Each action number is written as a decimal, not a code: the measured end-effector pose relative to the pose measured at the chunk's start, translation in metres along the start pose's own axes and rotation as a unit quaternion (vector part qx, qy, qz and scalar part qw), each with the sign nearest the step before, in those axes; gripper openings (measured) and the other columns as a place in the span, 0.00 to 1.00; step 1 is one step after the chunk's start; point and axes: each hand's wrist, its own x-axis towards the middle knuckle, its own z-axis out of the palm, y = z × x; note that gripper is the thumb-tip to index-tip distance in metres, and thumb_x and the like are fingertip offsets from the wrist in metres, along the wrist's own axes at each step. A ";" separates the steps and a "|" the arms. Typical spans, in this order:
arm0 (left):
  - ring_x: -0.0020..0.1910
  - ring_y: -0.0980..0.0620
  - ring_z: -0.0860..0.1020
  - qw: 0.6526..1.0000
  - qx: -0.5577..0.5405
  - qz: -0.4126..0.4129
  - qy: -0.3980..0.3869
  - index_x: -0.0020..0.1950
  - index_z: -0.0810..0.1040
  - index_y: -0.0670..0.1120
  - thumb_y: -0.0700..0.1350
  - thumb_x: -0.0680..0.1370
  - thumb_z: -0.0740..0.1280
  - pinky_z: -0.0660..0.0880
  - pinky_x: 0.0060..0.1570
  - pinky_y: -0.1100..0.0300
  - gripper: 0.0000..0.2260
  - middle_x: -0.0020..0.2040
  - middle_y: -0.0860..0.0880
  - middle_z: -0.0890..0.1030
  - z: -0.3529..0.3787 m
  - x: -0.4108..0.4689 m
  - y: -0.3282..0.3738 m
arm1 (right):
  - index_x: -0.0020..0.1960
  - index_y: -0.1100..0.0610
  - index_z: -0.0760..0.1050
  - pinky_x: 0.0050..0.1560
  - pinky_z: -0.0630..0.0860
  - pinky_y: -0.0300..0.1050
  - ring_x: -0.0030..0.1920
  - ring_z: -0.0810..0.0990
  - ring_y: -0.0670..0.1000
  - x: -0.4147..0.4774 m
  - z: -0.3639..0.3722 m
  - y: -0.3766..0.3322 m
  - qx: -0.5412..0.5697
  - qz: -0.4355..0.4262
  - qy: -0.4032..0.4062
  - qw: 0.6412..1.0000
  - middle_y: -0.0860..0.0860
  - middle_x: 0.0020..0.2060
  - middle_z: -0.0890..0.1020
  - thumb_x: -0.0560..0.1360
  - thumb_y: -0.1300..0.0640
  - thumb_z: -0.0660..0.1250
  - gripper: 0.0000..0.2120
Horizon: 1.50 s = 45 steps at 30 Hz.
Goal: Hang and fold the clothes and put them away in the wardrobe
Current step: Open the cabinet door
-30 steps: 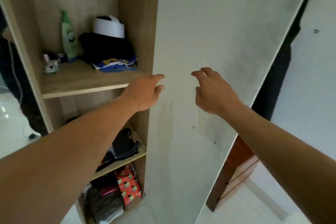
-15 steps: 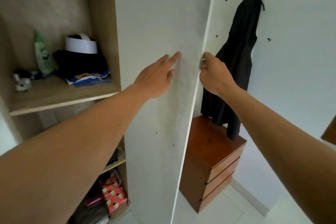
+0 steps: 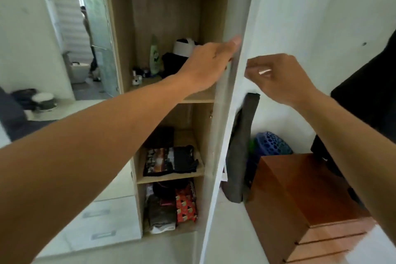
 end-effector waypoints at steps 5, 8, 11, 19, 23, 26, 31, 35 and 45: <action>0.30 0.57 0.73 0.994 0.082 0.010 0.071 0.43 0.78 0.44 0.61 0.83 0.56 0.71 0.39 0.59 0.24 0.31 0.52 0.73 -0.050 -0.014 -0.023 | 0.71 0.50 0.75 0.62 0.72 0.39 0.60 0.80 0.45 0.038 0.056 -0.034 -0.011 -0.040 -0.058 0.997 0.46 0.64 0.81 0.78 0.42 0.68 0.23; 0.34 0.57 0.76 0.987 0.121 -0.010 0.103 0.43 0.75 0.50 0.56 0.84 0.58 0.68 0.38 0.70 0.15 0.35 0.56 0.75 -0.076 -0.015 -0.044 | 0.74 0.49 0.70 0.61 0.67 0.38 0.65 0.76 0.46 0.062 0.088 -0.044 -0.017 -0.040 -0.063 0.997 0.46 0.69 0.77 0.79 0.44 0.69 0.26; 0.44 0.55 0.80 0.985 0.115 -0.029 0.128 0.59 0.75 0.48 0.53 0.83 0.61 0.78 0.46 0.65 0.11 0.48 0.54 0.81 -0.105 -0.015 -0.070 | 0.75 0.51 0.65 0.63 0.67 0.40 0.69 0.73 0.50 0.084 0.118 -0.052 0.001 -0.036 -0.072 0.997 0.49 0.72 0.73 0.78 0.47 0.70 0.29; 0.52 0.57 0.74 0.946 0.243 0.025 0.212 0.81 0.54 0.49 0.37 0.80 0.65 0.73 0.49 0.67 0.33 0.76 0.46 0.63 -0.142 0.000 -0.135 | 0.80 0.48 0.52 0.70 0.70 0.52 0.74 0.68 0.56 0.149 0.173 -0.057 -0.003 -0.016 -0.104 0.994 0.53 0.79 0.59 0.77 0.53 0.72 0.40; 0.77 0.37 0.59 0.868 0.449 -0.010 0.211 0.82 0.53 0.45 0.34 0.77 0.64 0.68 0.70 0.45 0.36 0.81 0.37 0.42 -0.137 0.013 -0.182 | 0.82 0.42 0.41 0.77 0.59 0.63 0.81 0.51 0.58 0.179 0.191 -0.051 -0.079 -0.005 -0.111 0.991 0.54 0.82 0.42 0.78 0.54 0.71 0.46; 0.79 0.34 0.40 0.834 0.527 -0.036 0.160 0.82 0.50 0.40 0.32 0.74 0.59 0.46 0.77 0.37 0.37 0.80 0.35 0.39 -0.133 0.023 -0.210 | 0.81 0.41 0.35 0.78 0.48 0.65 0.82 0.40 0.57 0.200 0.209 -0.042 -0.144 -0.023 -0.114 0.983 0.54 0.81 0.35 0.79 0.54 0.70 0.49; 0.78 0.39 0.32 0.854 0.506 -0.077 0.091 0.81 0.39 0.42 0.39 0.79 0.61 0.42 0.78 0.42 0.39 0.79 0.39 0.31 -0.131 0.036 -0.259 | 0.79 0.39 0.30 0.77 0.42 0.69 0.79 0.33 0.63 0.224 0.245 -0.024 -0.163 -0.038 -0.091 0.982 0.57 0.78 0.29 0.79 0.52 0.70 0.51; 0.78 0.41 0.30 0.865 0.484 -0.123 0.050 0.81 0.35 0.45 0.50 0.83 0.59 0.39 0.78 0.45 0.38 0.78 0.40 0.28 -0.131 0.061 -0.281 | 0.78 0.39 0.28 0.76 0.44 0.72 0.79 0.31 0.63 0.239 0.272 -0.006 -0.167 -0.052 -0.066 0.982 0.56 0.77 0.26 0.80 0.51 0.68 0.50; 0.78 0.41 0.31 0.857 0.498 -0.098 0.092 0.81 0.37 0.45 0.58 0.82 0.56 0.40 0.76 0.45 0.37 0.78 0.40 0.29 -0.120 0.073 -0.321 | 0.80 0.41 0.32 0.74 0.55 0.72 0.80 0.36 0.64 0.251 0.301 0.007 -0.178 -0.068 0.004 0.982 0.58 0.80 0.33 0.79 0.52 0.69 0.49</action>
